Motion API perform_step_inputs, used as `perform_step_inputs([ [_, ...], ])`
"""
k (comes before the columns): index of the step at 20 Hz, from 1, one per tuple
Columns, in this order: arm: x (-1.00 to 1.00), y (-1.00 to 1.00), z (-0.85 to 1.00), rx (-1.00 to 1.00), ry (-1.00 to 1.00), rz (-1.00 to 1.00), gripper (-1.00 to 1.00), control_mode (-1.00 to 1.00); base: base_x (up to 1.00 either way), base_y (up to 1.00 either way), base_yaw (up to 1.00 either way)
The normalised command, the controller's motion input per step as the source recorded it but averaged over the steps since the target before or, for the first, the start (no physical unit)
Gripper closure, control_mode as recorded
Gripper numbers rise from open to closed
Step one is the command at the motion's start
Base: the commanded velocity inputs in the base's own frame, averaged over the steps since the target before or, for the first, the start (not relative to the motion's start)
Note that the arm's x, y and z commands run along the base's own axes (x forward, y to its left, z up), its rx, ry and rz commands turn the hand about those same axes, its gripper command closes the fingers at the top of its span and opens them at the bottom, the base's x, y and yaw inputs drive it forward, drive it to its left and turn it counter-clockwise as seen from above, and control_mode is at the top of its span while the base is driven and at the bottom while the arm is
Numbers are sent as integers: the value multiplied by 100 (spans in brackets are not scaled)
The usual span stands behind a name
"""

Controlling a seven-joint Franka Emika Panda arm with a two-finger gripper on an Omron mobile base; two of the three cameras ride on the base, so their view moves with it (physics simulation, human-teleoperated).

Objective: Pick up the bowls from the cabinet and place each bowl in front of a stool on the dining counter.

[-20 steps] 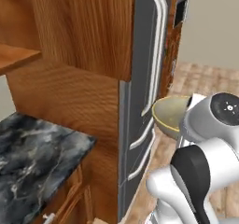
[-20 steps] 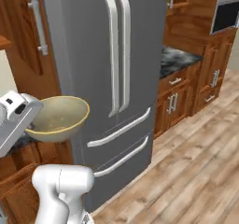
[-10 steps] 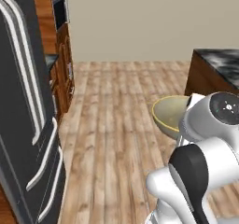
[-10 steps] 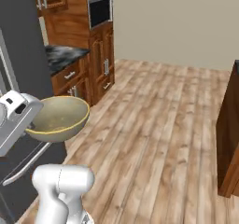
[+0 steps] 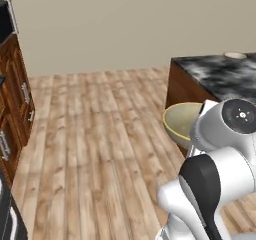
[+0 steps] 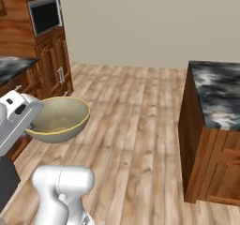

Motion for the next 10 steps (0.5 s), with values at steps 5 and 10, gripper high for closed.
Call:
perform_step_inputs([
  [5, 0, 0, 0, 0, 0, 0, 100, 100, 100, 1, -1],
  [10, 0, 0, 0, 0, 0, 0, 100, 100, 100, 6, -3],
])
